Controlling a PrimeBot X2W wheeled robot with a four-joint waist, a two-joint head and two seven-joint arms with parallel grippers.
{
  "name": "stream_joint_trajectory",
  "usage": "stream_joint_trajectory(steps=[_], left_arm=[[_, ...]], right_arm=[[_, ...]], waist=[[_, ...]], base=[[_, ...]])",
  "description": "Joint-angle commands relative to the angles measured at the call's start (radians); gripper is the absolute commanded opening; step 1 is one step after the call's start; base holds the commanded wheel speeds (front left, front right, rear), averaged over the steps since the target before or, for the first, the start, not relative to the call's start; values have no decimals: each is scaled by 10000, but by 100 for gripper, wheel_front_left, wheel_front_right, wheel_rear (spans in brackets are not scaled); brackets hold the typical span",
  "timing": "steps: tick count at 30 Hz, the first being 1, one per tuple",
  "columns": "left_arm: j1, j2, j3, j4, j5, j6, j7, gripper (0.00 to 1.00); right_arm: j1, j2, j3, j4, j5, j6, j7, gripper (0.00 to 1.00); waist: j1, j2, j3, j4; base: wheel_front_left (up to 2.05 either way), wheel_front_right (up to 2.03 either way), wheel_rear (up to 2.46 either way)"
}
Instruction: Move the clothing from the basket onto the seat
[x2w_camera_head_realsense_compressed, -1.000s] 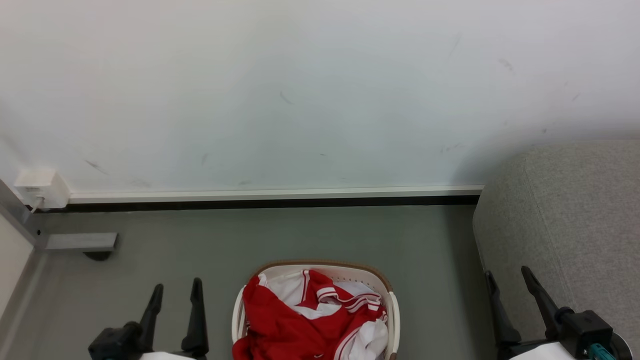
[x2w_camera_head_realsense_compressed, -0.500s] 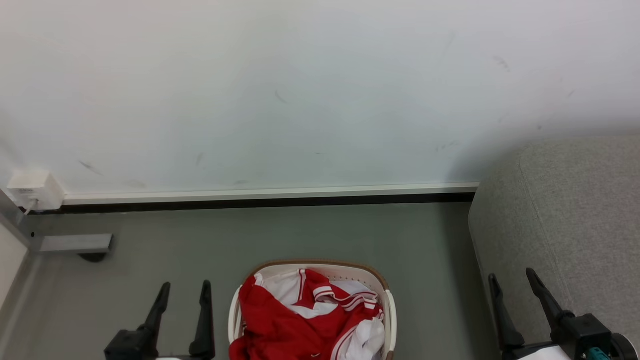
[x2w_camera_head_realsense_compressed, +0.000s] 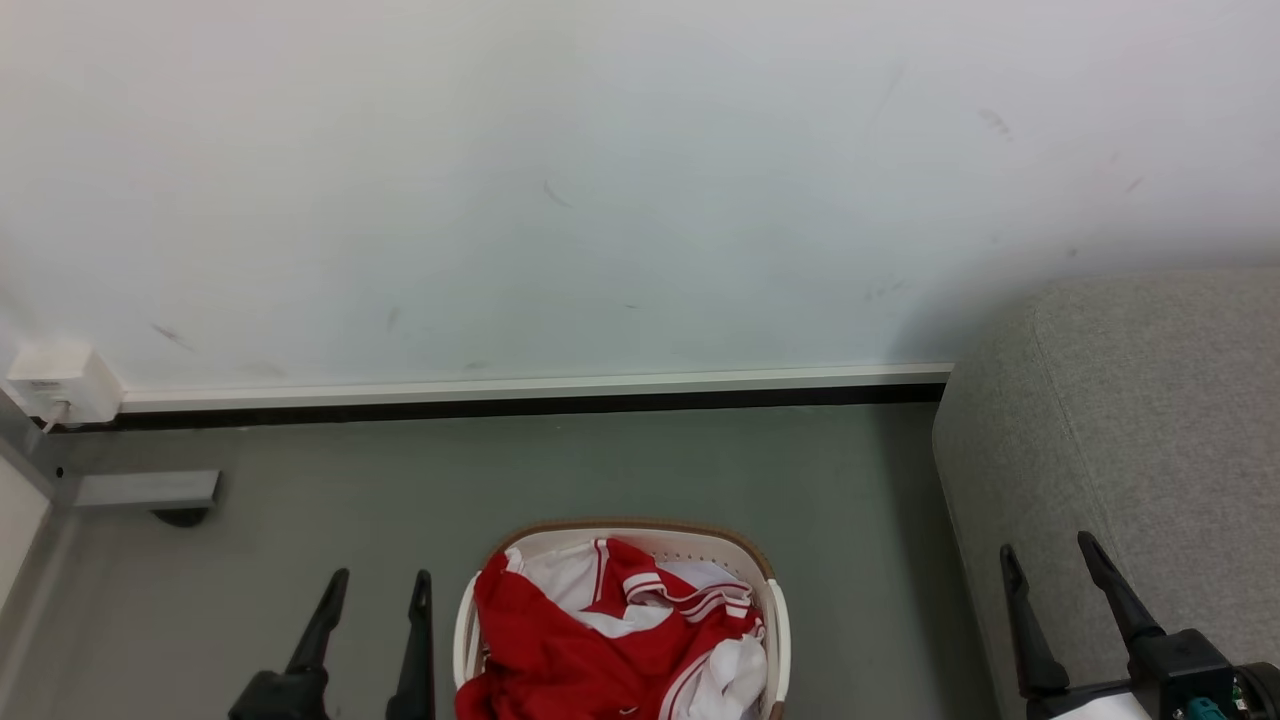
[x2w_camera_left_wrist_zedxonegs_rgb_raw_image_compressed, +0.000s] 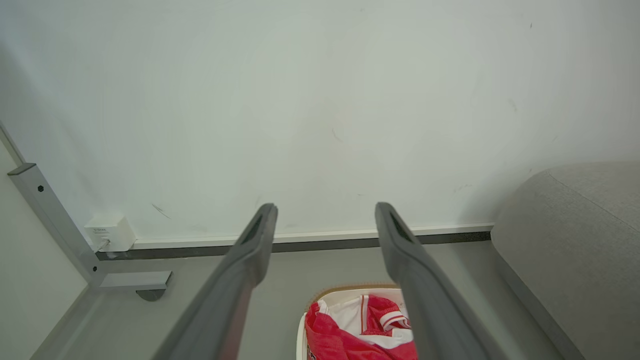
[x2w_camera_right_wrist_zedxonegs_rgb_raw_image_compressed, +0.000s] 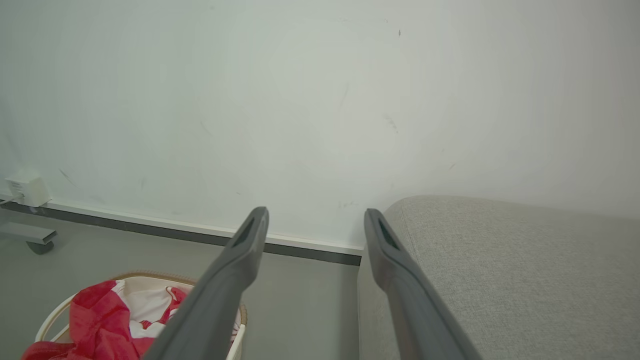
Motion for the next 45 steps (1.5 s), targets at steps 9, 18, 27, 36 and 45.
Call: stream_joint_trajectory(steps=[9,18,27,36,45], left_arm=[[163,-42,202,113,330,-113,-82,100],[139,-88,429,133,192,-225,-80,100],[-62,-128,547,157,206,-313,-80,100],[-1256,-144,-40,754,597,-679,-80,100],[-3889,-112,-1213,3474,1014,-1119,-80,100]], right_arm=[[-72,-60,-187,99,-108,-21,-98,100],[21,-59,-118,145,178,-21,-98,100],[-232,-60,-30,54,201,-21,-98,100],[-908,-57,-96,-564,138,-21,-95,100],[-2181,-47,-44,-1409,416,-21,-78,100]], waist=[[0,0,-9,7],[0,0,54,-29],[0,0,348,-186],[0,0,1856,-515],[0,0,4351,-827]], base=[[0,0,0],[0,0,0],[0,0,0],[0,0,0],[0,0,0]])
